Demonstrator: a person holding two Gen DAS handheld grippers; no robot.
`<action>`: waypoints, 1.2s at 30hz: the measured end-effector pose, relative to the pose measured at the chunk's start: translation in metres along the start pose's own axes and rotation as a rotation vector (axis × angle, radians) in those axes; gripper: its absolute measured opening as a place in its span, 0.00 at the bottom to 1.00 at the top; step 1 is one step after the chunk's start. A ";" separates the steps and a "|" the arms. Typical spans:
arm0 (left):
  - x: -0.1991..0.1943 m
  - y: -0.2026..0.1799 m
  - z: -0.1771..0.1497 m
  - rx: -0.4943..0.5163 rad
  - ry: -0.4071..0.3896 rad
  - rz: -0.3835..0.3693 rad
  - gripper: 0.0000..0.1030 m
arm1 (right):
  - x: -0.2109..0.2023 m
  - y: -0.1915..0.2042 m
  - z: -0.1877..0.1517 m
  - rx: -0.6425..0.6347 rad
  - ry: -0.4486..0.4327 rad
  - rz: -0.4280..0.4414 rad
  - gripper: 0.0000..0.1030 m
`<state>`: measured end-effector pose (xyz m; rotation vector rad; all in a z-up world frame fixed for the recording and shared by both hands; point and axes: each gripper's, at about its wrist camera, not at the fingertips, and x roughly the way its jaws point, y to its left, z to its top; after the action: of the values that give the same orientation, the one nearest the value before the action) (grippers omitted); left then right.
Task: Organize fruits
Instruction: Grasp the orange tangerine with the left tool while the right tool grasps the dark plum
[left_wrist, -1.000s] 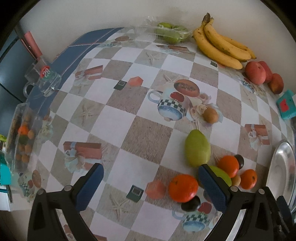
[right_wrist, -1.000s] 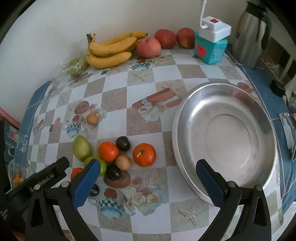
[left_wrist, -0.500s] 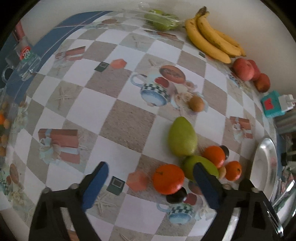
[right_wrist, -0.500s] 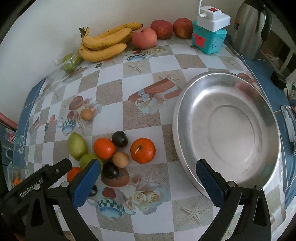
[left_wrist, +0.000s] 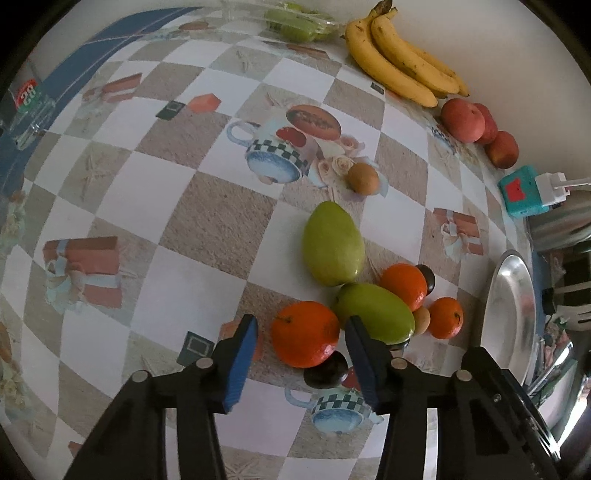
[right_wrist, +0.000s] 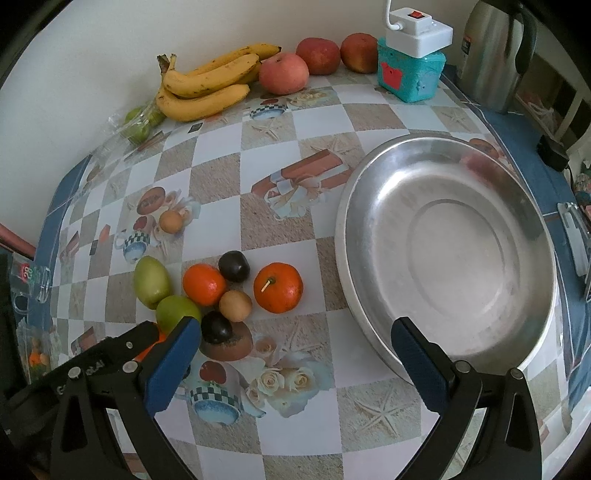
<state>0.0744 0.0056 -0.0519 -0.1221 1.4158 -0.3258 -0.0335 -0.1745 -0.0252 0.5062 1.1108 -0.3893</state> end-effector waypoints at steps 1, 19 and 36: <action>0.000 0.001 0.000 -0.004 -0.001 -0.002 0.50 | 0.000 0.001 0.000 -0.004 -0.001 0.001 1.00; -0.006 0.000 0.001 -0.015 -0.030 0.000 0.37 | 0.002 0.009 -0.003 -0.032 0.011 0.005 0.99; -0.041 0.051 0.017 -0.176 -0.163 0.105 0.37 | 0.029 0.059 -0.023 -0.079 0.158 0.176 0.69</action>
<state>0.0939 0.0646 -0.0240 -0.2131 1.2824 -0.1019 -0.0076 -0.1143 -0.0486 0.5673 1.2184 -0.1527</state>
